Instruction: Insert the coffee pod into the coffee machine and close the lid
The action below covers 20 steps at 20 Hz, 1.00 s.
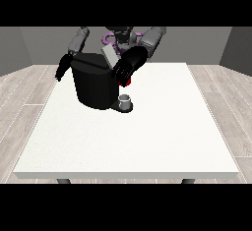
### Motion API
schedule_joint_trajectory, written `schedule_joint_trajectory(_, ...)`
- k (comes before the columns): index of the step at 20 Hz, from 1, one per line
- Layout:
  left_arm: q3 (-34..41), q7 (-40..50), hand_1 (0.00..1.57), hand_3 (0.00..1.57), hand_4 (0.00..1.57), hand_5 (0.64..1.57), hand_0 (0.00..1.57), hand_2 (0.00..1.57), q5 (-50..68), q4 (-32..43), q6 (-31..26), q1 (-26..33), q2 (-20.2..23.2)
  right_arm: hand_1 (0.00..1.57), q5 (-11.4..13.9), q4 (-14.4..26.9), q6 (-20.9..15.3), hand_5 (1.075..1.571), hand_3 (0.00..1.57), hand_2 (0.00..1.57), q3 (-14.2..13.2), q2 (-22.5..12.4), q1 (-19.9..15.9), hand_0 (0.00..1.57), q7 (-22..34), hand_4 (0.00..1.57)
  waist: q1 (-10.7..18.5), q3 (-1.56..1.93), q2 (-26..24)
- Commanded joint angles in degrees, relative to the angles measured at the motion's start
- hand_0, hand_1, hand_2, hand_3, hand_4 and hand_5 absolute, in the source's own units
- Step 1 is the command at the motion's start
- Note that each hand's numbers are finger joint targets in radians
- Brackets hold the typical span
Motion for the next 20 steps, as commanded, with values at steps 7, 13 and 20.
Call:
schedule_joint_trajectory(7, -0.6, 1.4, 0.00, 0.15, 0.00, 1.571, 0.00, 0.22, 0.0, 0.4, 0.0, 6.3, -4.6, 0.00, -2.6, 2.8, 1.6, 1.571, 0.00, 0.00, -2.1, -0.3, 4.5, 0.00, -0.3, 0.00, 4.3, -0.25, -7.5)
schedule_joint_trajectory(13, -1.8, 2.1, 0.00, 0.00, 0.00, 1.571, 0.00, 0.00, 1.3, -2.0, -2.9, 12.4, -9.1, 0.00, -4.5, 9.2, 2.7, 1.571, 0.00, 0.00, -5.3, -1.7, 11.1, 0.00, -5.3, 0.00, 10.4, -0.23, -15.1)
schedule_joint_trajectory(20, 10.9, -1.3, 0.00, 0.00, 0.37, 1.571, 0.00, 0.00, 17.5, -1.8, -0.8, 21.1, -20.4, 0.00, -4.5, 8.1, 2.2, 1.571, 0.00, 0.00, -5.0, -1.0, 15.4, 0.00, -4.9, 0.00, 15.3, -0.39, -23.5)
